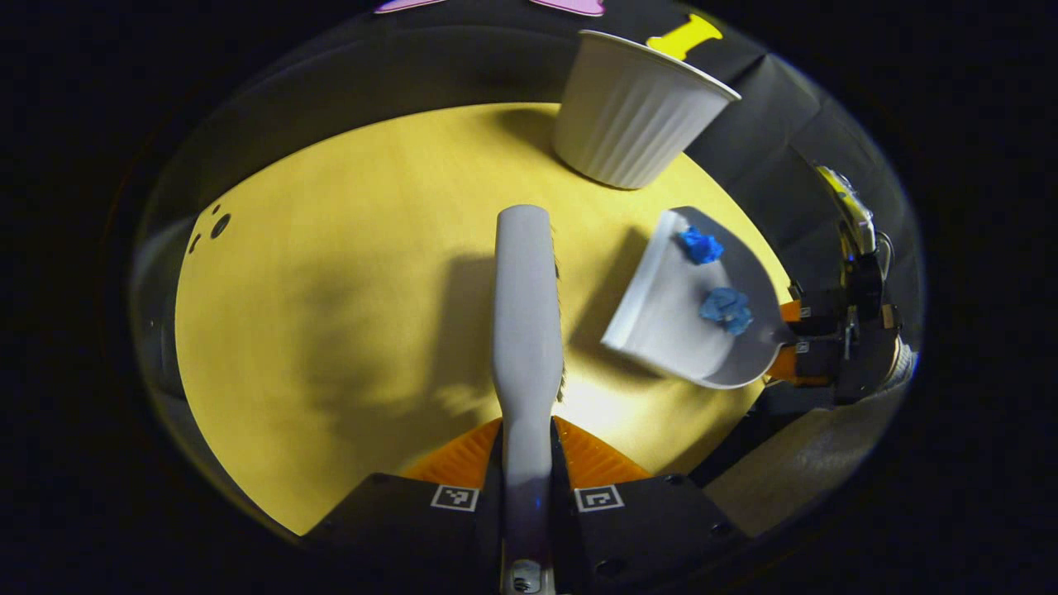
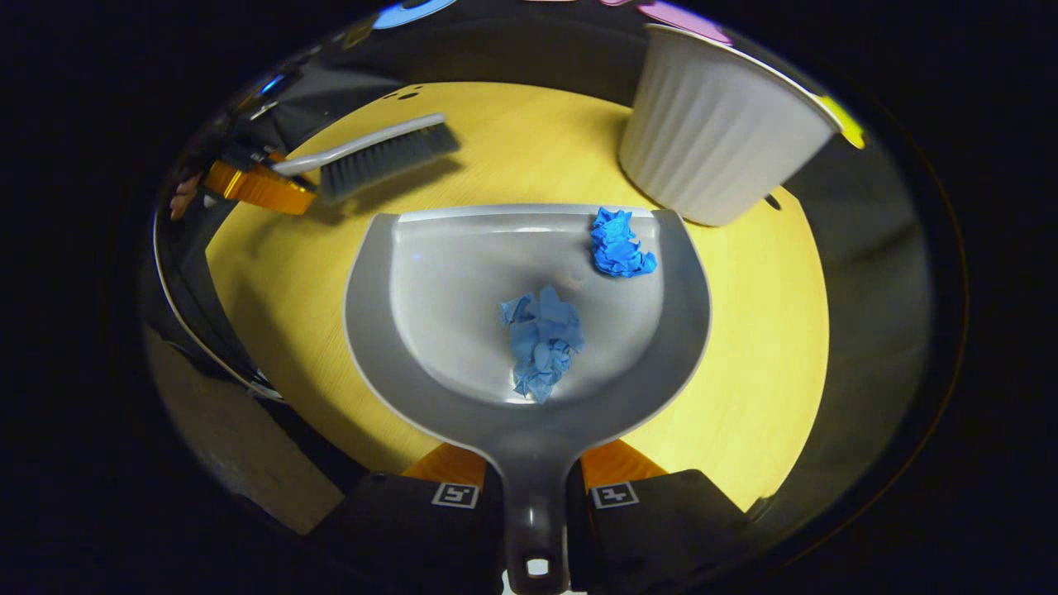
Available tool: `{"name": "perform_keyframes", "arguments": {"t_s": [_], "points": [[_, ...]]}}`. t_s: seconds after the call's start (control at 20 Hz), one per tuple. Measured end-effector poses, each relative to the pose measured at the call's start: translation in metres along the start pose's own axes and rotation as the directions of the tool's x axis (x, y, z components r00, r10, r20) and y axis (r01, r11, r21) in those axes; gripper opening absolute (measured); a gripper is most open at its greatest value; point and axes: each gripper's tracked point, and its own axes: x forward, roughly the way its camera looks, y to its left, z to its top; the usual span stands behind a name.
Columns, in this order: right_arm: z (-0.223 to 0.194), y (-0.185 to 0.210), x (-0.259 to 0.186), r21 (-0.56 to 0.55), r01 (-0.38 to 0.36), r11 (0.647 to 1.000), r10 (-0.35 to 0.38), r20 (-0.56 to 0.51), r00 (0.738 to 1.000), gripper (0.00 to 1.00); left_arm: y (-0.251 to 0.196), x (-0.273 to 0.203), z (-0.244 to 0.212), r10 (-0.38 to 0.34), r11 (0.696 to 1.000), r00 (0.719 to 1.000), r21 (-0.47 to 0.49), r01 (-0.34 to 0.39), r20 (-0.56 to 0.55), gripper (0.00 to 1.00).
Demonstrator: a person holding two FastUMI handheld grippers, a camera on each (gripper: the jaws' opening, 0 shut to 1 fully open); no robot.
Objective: Pick up the small broom and dustpan from the desktop, sweep the trash into the dustpan with the broom, and then empty the trash into the garbage bin.
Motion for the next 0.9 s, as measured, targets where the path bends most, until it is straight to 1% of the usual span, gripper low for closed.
{"name": "perform_keyframes", "arguments": {"t_s": [0.05, 0.2, 0.35, 0.45, 0.55, 0.6, 0.75, 0.8, 0.9], "points": [[0.004, 0.003, -0.002, 0.037, 0.011, 0.999, -0.011, -0.002, 1.0, 0.35, 0.007, 0.0, -0.001, 0.014, 1.0, 1.0, 0.002, -0.014, -0.001, 0.3], [0.02, 0.017, -0.004, 0.125, 0.034, 0.992, -0.035, 0.007, 0.999, 0.34, 0.025, 0.006, -0.012, 0.035, 0.999, 0.999, 0.0, -0.035, -0.005, 0.31], [0.038, 0.026, -0.008, 0.168, 0.075, 0.983, -0.073, -0.016, 0.997, 0.35, 0.034, 0.012, -0.026, 0.034, 0.999, 0.999, -0.023, -0.034, -0.014, 0.28], [0.052, 0.041, 0.0, 0.227, 0.114, 0.967, -0.109, -0.036, 0.993, 0.34, 0.039, 0.015, -0.03, 0.038, 0.999, 0.999, -0.019, -0.038, -0.007, 0.28], [0.066, 0.051, 0.013, 0.311, 0.12, 0.943, -0.118, -0.027, 0.993, 0.34, 0.044, 0.014, -0.032, 0.035, 0.999, 0.999, -0.02, -0.036, -0.002, 0.28], [0.067, 0.048, 0.011, 0.347, 0.13, 0.929, -0.131, -0.019, 0.991, 0.34, 0.045, 0.014, -0.032, 0.033, 0.999, 0.999, -0.021, -0.033, -0.002, 0.28], [0.096, 0.06, 0.019, 0.369, 0.202, 0.907, -0.215, -0.006, 0.977, 0.34, 0.051, 0.017, -0.034, 0.02, 1.0, 1.0, -0.021, -0.02, 0.006, 0.28], [0.092, 0.069, 0.018, 0.368, 0.223, 0.902, -0.24, -0.001, 0.971, 0.34, 0.053, 0.017, -0.034, 0.018, 1.0, 1.0, -0.02, -0.018, 0.009, 0.28], [0.1, 0.086, 0.013, 0.373, 0.252, 0.893, -0.276, 0.011, 0.961, 0.34, 0.051, 0.016, -0.037, 0.014, 1.0, 1.0, -0.01, -0.014, 0.012, 0.28]]}}
